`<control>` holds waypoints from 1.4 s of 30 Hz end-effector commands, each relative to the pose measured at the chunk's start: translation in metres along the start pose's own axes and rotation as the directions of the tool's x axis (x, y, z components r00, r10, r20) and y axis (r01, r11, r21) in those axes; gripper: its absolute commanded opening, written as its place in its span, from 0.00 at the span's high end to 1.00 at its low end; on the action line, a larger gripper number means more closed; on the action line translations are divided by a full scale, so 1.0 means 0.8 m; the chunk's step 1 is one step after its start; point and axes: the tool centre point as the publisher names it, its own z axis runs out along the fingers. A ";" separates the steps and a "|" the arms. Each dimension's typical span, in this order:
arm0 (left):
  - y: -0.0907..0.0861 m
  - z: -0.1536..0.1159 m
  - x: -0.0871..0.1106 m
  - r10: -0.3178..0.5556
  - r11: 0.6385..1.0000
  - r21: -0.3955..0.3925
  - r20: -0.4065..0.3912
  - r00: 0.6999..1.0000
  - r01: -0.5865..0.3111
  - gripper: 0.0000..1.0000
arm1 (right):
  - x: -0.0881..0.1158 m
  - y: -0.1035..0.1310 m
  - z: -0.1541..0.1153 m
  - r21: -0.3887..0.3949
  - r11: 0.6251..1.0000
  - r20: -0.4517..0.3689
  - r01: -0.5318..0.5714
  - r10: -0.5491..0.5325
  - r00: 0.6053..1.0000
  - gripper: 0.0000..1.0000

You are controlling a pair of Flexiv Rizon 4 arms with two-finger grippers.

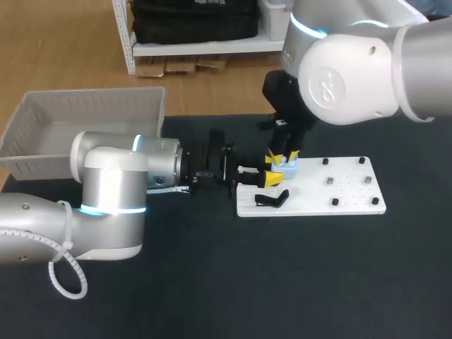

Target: Pick up each earbud case from the left stands, insert the matching earbuds, close the lid, and place the case in the box.

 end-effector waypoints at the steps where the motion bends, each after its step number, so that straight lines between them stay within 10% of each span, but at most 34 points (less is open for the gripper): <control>1: 0.001 -0.001 0.000 0.000 1.000 0.002 0.001 1.000 0.000 1.00 | -0.002 0.001 0.000 -0.001 1.000 -0.007 0.004 -0.004 1.000 0.94; 10: 0.001 -0.001 0.000 0.000 1.000 0.002 0.001 1.000 0.000 1.00 | 0.000 0.003 0.001 -0.011 1.000 -0.010 0.004 -0.004 1.000 0.55; 42: 0.001 -0.001 0.000 0.000 1.000 0.002 0.001 1.000 0.000 1.00 | 0.015 -0.044 -0.027 -0.009 0.992 0.063 -0.125 0.125 0.990 0.51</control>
